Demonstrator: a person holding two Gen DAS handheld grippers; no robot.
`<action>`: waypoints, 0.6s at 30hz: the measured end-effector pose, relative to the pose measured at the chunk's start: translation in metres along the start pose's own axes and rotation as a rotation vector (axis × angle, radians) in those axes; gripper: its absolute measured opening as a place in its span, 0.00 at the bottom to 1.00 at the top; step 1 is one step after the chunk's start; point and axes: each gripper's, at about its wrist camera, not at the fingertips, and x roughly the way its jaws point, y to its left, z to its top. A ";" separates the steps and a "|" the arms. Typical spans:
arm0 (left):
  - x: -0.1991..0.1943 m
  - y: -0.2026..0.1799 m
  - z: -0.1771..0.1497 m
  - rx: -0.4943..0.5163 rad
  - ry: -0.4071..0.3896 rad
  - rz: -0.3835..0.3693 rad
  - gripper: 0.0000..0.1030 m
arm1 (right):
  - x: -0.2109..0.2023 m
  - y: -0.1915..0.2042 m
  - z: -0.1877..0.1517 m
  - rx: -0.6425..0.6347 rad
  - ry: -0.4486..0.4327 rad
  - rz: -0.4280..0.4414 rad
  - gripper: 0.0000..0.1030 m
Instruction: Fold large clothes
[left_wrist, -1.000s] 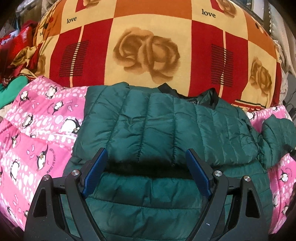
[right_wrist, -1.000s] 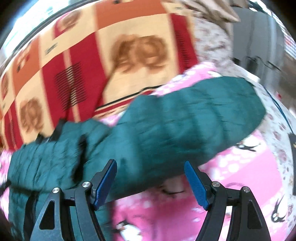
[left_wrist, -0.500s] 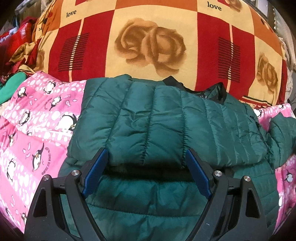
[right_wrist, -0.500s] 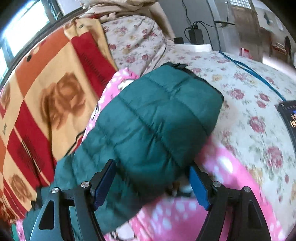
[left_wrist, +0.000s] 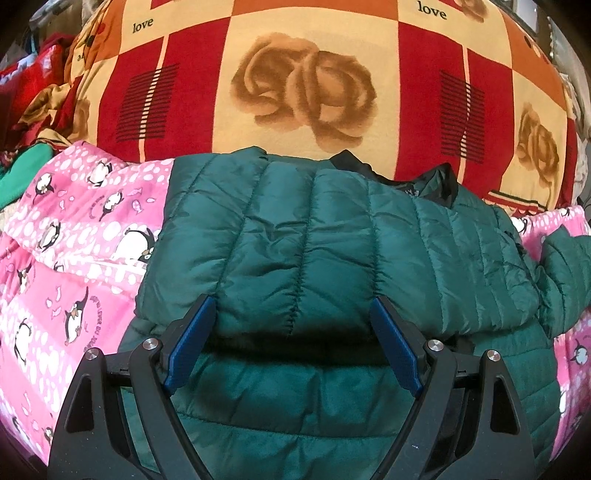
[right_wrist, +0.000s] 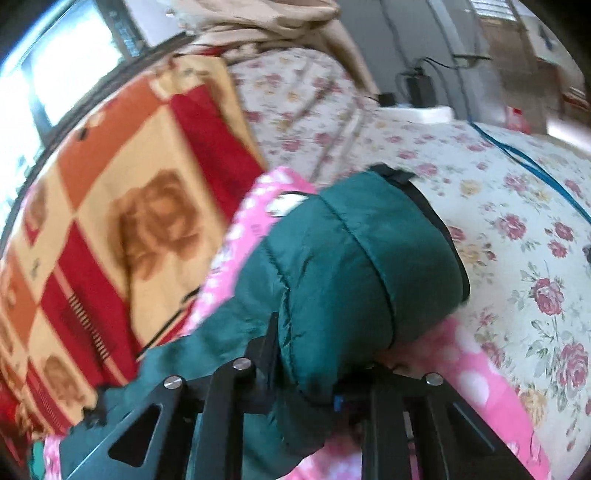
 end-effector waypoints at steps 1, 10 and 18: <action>-0.002 0.001 0.000 -0.004 -0.003 -0.002 0.83 | -0.004 0.006 -0.002 -0.011 -0.002 0.019 0.18; -0.016 0.018 0.005 -0.040 -0.028 0.018 0.83 | -0.036 0.090 -0.034 -0.153 0.011 0.195 0.18; -0.021 0.044 0.007 -0.079 -0.026 0.058 0.83 | -0.025 0.173 -0.080 -0.303 0.110 0.310 0.18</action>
